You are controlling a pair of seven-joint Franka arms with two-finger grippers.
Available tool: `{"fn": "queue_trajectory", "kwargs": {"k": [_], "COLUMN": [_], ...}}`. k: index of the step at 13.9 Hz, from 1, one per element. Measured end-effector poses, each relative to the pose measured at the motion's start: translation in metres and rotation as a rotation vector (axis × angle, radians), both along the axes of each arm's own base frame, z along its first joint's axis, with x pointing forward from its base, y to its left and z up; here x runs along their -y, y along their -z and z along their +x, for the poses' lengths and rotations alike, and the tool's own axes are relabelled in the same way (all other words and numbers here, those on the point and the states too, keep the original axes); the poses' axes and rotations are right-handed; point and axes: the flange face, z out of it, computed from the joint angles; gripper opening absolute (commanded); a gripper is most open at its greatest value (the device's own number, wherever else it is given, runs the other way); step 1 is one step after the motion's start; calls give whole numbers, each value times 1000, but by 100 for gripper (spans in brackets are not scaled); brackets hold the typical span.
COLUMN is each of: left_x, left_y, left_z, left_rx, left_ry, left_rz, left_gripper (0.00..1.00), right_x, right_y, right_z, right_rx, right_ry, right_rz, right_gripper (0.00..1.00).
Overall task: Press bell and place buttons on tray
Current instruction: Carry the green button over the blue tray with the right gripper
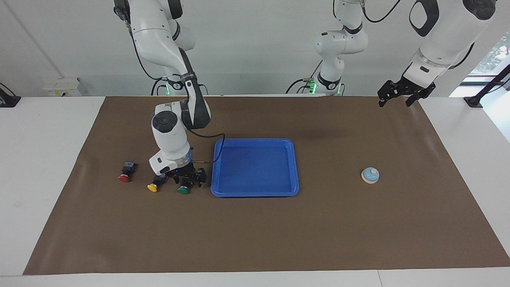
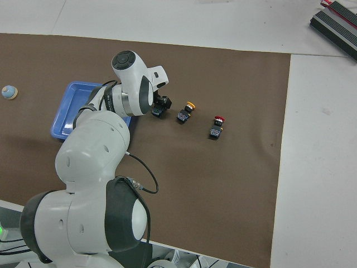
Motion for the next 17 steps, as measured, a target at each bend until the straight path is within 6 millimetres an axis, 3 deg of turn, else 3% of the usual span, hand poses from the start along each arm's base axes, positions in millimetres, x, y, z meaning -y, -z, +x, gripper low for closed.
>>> {"fn": "queue_trajectory", "kwargs": {"k": [1, 2, 4, 5, 14, 15, 17], "left_x": [0, 0, 0, 0, 0, 0, 0], "left_y": [0, 0, 0, 0, 0, 0, 0], "left_z": [0, 0, 0, 0, 0, 0, 0], "left_rx": [0, 0, 0, 0, 0, 0, 1], "left_ry": [0, 0, 0, 0, 0, 0, 0], "left_rz": [0, 0, 0, 0, 0, 0, 0], "left_gripper": [100, 100, 100, 100, 100, 100, 100], "right_x": [0, 0, 0, 1, 1, 0, -4], "right_y": [0, 0, 0, 0, -7, -19, -63], "right_z": [0, 0, 0, 0, 4, 9, 24], "right_rx": [0, 0, 0, 0, -10, -25, -45], "right_ry": [0, 1, 1, 1, 3, 4, 5], "right_rz": [0, 0, 0, 0, -3, -7, -11], "right_gripper": [84, 66, 19, 0, 0, 0, 0]}}
